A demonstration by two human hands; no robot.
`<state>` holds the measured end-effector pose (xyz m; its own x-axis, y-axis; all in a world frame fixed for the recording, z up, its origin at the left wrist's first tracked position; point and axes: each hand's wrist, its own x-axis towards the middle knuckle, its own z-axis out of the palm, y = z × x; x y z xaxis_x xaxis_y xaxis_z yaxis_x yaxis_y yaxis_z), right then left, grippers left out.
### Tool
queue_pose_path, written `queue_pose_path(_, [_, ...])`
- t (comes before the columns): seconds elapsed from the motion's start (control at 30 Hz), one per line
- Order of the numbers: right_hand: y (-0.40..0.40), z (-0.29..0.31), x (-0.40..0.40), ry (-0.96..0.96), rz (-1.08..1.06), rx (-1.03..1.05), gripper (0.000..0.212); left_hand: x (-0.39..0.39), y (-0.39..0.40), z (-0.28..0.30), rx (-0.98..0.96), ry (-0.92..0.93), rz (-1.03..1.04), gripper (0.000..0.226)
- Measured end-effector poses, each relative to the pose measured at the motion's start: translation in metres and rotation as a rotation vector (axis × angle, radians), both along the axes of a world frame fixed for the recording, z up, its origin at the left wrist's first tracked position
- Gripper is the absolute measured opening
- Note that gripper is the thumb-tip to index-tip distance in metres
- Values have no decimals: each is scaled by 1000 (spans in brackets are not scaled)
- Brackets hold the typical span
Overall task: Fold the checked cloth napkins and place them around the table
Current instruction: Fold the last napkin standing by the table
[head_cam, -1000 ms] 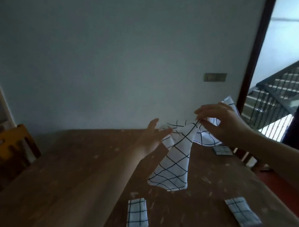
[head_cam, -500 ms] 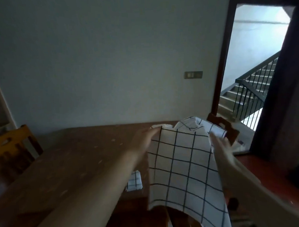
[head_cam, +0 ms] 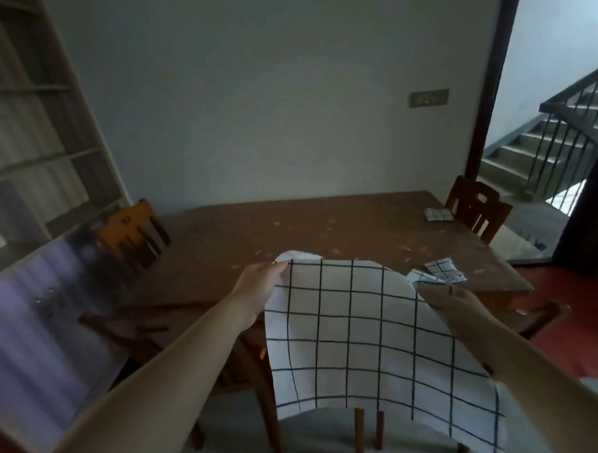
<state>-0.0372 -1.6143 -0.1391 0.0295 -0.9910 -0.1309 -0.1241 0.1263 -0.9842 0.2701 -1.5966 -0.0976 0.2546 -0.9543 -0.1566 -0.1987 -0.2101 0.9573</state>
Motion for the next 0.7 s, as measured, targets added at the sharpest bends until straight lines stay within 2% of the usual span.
queue_pose_path(0.1, [30,32,-2,41,35,-70,21,19,31,-11,-26,-68,-27,35])
queue_pose_path(0.2, [64,48,13,196,20,-189,15,39,61,-31,-20,-76,-22,37])
queue_pose_path(0.3, [98,53,32,259,33,-228,19,52,91,-48,-13,41,22,27])
queue_pose_path(0.4, [124,51,38,280,68,-203,10,68,117,-65,38,192,74,23])
queue_pose_path(0.6, [162,54,21,337,71,-247,64,71,156,-62,90,291,55,41])
queue_pose_path(0.7, [172,61,13,311,89,-202,75,63,165,-55,64,211,-25,52])
